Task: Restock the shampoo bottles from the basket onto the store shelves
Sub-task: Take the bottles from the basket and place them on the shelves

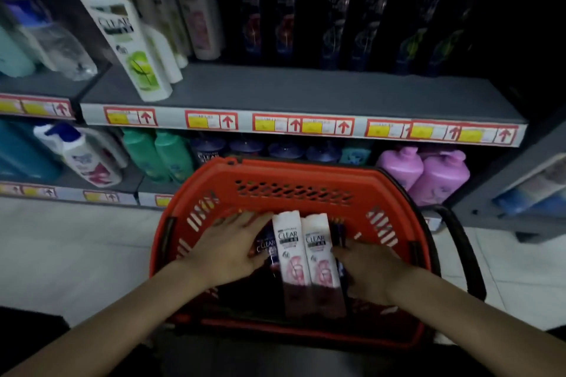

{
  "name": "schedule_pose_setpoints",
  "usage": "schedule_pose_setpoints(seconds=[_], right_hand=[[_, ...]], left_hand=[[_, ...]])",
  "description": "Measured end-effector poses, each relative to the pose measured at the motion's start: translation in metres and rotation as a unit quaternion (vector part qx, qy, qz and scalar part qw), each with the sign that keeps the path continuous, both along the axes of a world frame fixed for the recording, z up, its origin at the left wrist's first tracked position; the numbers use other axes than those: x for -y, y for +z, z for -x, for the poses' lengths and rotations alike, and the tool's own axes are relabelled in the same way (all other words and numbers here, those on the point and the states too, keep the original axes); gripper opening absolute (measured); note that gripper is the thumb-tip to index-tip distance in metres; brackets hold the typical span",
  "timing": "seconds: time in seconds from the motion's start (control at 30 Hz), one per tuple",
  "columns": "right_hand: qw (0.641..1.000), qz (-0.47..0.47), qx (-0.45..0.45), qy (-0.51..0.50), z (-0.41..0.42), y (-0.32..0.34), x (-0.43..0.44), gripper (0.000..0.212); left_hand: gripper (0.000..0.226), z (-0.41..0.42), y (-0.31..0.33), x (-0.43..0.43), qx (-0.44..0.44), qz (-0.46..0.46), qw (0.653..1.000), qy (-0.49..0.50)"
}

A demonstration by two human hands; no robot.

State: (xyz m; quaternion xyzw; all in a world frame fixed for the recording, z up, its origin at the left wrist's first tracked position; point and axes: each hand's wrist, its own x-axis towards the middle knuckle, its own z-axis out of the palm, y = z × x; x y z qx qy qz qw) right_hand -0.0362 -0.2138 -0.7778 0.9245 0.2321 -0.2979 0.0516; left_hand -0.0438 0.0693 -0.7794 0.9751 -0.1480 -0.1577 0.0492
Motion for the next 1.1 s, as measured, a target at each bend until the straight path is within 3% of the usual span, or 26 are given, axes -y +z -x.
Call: schedule_pose_setpoints(seconds=[0.23,0.37,0.47,0.67,0.83,0.93,1.03,1.1], right_hand=[[1.0,-0.01,0.001,-0.006,0.014,-0.024,-0.011,0.057],[0.989,-0.099,-0.031,-0.104,0.012,-0.044,-0.042,0.056],[0.978,-0.133,0.003,-0.16,0.011,-0.062,-0.065,0.056],[0.961,-0.073,0.127,-0.234,0.007,-0.079,-0.099,0.072],[0.962,0.036,0.132,-0.235,0.007,-0.085,-0.119,0.073],[0.958,-0.022,0.107,-0.267,0.001,-0.087,-0.122,0.083],[0.945,-0.047,0.077,-0.313,-0.006,-0.08,-0.125,0.071],[0.94,-0.059,0.034,-0.333,-0.011,-0.076,-0.125,0.048]], left_hand=[[0.082,0.002,-0.029,-0.001,-0.076,-0.015,0.997,0.016],[0.077,-0.004,-0.031,0.01,-0.073,0.024,0.997,0.018],[0.069,-0.008,-0.031,0.014,-0.063,0.058,0.996,0.037],[0.041,-0.005,-0.035,0.019,-0.082,0.15,0.979,0.109],[0.029,-0.003,-0.039,0.017,-0.111,0.205,0.963,0.136],[0.027,-0.001,-0.036,0.014,-0.101,0.223,0.96,0.138],[0.027,0.001,-0.034,0.008,-0.097,0.229,0.957,0.151],[0.027,0.0,-0.038,0.004,-0.105,0.236,0.951,0.172]])
